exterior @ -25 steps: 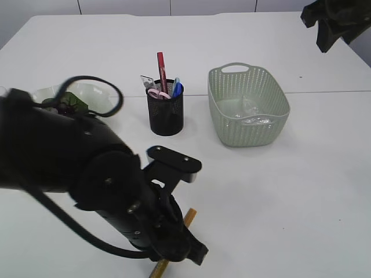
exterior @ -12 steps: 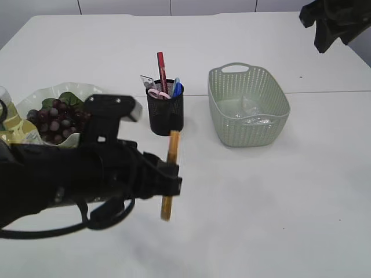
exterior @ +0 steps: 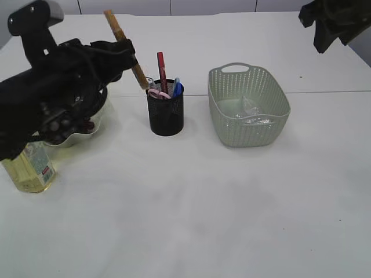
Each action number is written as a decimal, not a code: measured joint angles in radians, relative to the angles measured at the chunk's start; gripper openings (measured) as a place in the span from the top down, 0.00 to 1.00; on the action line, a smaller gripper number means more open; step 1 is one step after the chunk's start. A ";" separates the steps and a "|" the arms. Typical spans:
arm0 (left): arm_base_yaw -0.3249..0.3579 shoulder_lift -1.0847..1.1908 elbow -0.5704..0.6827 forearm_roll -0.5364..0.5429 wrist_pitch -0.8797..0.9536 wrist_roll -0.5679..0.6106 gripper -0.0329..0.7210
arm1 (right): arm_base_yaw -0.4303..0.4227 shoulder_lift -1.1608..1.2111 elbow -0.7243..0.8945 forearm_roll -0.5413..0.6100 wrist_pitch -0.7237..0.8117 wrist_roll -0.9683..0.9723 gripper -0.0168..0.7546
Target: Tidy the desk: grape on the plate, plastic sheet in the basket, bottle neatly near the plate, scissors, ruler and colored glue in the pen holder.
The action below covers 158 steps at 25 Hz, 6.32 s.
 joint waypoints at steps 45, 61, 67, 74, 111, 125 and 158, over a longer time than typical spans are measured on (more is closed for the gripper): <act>0.069 0.476 -0.545 0.002 0.250 0.226 0.84 | 0.000 0.000 0.000 -0.025 0.000 0.000 0.55; 0.069 0.476 -0.545 0.001 0.248 0.226 0.60 | 0.000 0.000 0.000 -0.027 0.000 0.000 0.55; 0.069 0.474 -0.545 -0.014 0.259 0.226 0.50 | 0.000 0.000 0.000 -0.027 0.000 0.000 0.55; 0.069 0.362 -0.545 0.010 0.402 0.226 0.50 | 0.000 0.000 0.000 -0.027 0.000 0.000 0.55; 0.069 0.017 -1.013 0.157 2.020 0.226 0.43 | 0.000 -0.109 0.000 0.161 0.000 0.107 0.55; -0.020 -0.075 -1.010 0.034 2.024 0.251 0.35 | 0.000 -0.352 0.000 0.245 0.012 0.165 0.34; -0.022 -0.929 -0.108 0.046 1.750 0.279 0.38 | 0.000 -1.223 1.024 0.385 -0.139 -0.166 0.34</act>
